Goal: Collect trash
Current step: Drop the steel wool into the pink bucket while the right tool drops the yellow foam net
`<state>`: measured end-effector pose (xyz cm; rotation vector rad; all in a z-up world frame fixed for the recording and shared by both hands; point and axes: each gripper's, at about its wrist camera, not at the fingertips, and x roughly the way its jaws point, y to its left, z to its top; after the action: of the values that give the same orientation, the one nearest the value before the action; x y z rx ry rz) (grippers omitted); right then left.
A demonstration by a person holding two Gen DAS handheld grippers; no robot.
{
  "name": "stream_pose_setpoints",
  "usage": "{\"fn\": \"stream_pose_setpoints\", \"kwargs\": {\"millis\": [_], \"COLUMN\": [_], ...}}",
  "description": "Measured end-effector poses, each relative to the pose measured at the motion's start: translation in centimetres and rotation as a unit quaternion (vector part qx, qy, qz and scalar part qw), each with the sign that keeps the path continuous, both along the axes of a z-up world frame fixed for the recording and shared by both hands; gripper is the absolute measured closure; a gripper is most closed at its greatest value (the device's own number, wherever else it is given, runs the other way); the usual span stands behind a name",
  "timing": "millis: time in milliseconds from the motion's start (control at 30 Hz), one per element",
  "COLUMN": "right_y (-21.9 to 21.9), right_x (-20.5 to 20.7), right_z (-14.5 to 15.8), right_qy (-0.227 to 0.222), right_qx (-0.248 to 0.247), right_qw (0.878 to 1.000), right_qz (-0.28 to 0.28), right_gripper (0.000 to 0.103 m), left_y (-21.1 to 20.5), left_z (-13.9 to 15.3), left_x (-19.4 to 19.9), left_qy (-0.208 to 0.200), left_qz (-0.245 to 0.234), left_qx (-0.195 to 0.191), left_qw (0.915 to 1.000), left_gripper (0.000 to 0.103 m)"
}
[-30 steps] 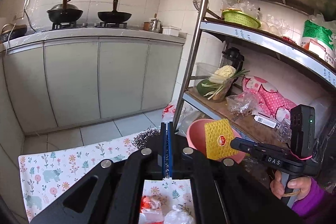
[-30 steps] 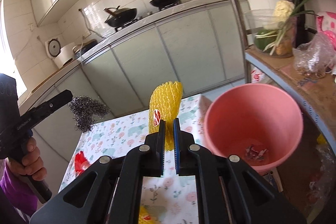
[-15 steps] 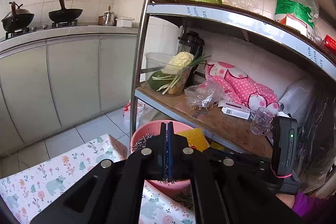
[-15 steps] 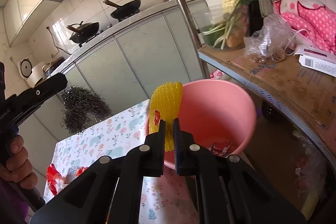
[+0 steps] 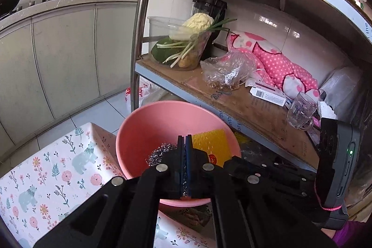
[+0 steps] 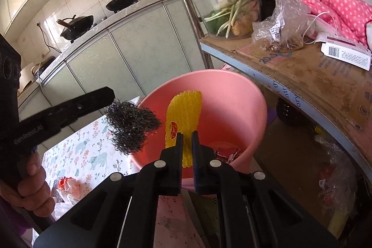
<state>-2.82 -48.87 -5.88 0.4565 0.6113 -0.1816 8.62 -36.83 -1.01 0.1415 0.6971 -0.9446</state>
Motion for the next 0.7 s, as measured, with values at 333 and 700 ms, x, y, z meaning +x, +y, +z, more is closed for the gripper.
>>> {"fn": "stream_pose_setpoints", "kwargs": {"millis": [333,700], "right_y": [0.0,-0.1], "right_x": [0.8,0.8], "right_z": [-0.9,-1.0], "right_qy": [0.019,0.026], "right_qx": [-0.011,-0.009], "right_qw": [1.000,1.000], "right_qz": [-0.003,-0.002], "right_gripper": [0.094,0.082], "left_y": [-1.0,0.9], "left_z": [-1.6,0.5], "left_x": [0.8,0.4], "left_qy": [0.028,0.030], "left_qz": [0.005,0.016], "left_qx": [0.017,-0.007], "left_qw": [0.9994,0.9994], "left_gripper": [0.091,0.076]}}
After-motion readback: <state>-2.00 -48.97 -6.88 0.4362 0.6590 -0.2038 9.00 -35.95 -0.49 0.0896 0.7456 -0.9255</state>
